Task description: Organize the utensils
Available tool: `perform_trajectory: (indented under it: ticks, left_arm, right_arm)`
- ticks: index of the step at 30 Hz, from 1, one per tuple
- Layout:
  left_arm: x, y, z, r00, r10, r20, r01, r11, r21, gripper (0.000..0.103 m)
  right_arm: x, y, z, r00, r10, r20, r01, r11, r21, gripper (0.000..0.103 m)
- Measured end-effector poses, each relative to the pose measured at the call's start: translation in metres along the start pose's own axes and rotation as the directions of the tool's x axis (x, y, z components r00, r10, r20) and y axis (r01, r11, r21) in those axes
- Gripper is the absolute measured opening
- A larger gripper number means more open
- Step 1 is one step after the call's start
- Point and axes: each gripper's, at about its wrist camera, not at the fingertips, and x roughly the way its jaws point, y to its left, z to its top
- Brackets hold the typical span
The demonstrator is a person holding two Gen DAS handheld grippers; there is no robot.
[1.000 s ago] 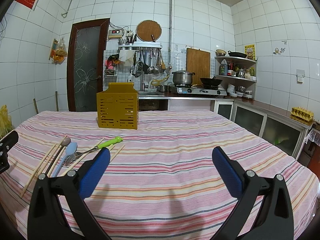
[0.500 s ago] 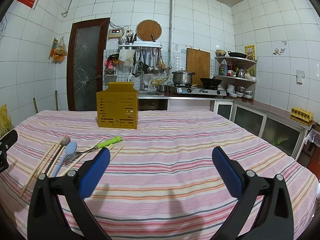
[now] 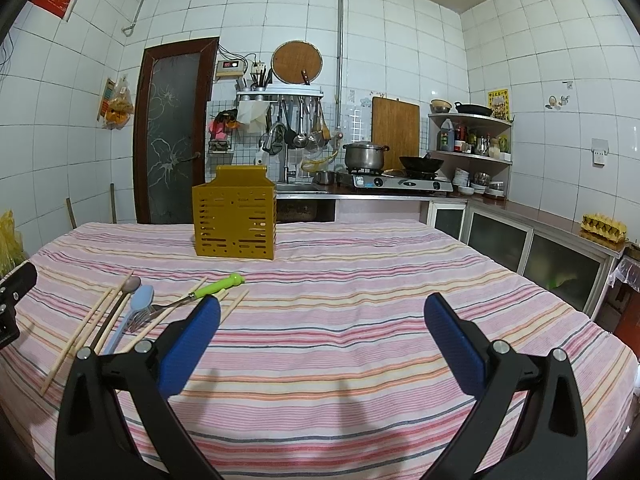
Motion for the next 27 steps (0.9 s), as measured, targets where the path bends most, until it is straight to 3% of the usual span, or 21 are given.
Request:
perform_trajectory:
  ticks: [27]
  left_arm:
    - [0.0055, -0.0036, -0.0095, 1.000, 0.000, 0.009, 0.000, 1.000, 0.009, 0.098]
  right_arm:
    - [-0.0061, 0.0011, 0.0000, 0.999, -0.037, 0.006, 0.037, 0.999, -0.008, 0.099]
